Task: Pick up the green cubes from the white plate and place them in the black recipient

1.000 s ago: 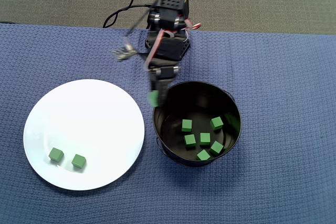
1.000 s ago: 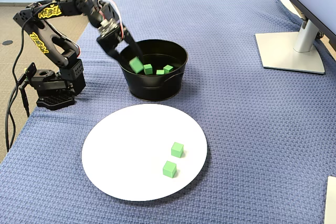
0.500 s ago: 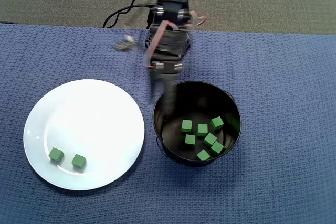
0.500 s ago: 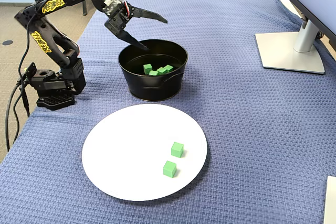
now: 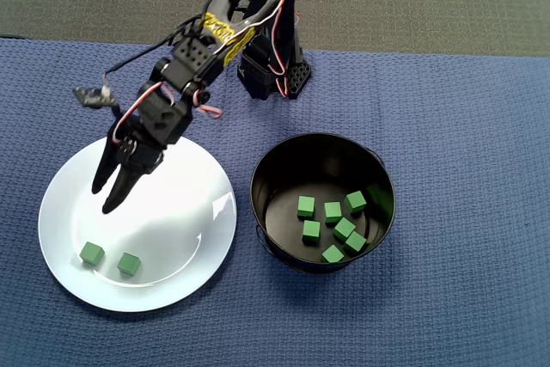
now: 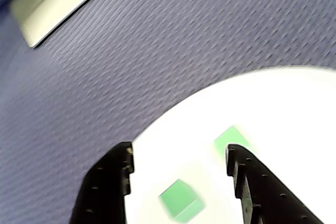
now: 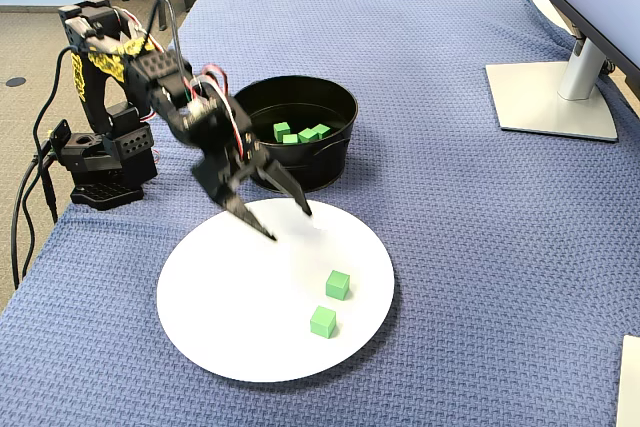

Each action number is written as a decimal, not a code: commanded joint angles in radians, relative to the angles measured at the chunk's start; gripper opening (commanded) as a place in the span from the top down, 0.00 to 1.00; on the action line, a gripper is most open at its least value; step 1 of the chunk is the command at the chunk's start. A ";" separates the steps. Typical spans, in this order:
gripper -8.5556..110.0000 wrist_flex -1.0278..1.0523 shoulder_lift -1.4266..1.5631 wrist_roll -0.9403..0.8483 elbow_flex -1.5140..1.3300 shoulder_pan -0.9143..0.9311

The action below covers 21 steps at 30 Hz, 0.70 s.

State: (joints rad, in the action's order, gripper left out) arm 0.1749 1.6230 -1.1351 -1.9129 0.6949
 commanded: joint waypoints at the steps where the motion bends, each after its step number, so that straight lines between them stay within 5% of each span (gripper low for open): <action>1: 0.77 0.015 -0.072 -0.002 0.100 0.020; 7: 0.76 0.334 -0.224 0.100 0.348 0.021; 21: 0.76 0.388 -0.403 0.204 0.563 0.020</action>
State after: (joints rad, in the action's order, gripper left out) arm 0.5768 1.2257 -0.9465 -1.4603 0.7118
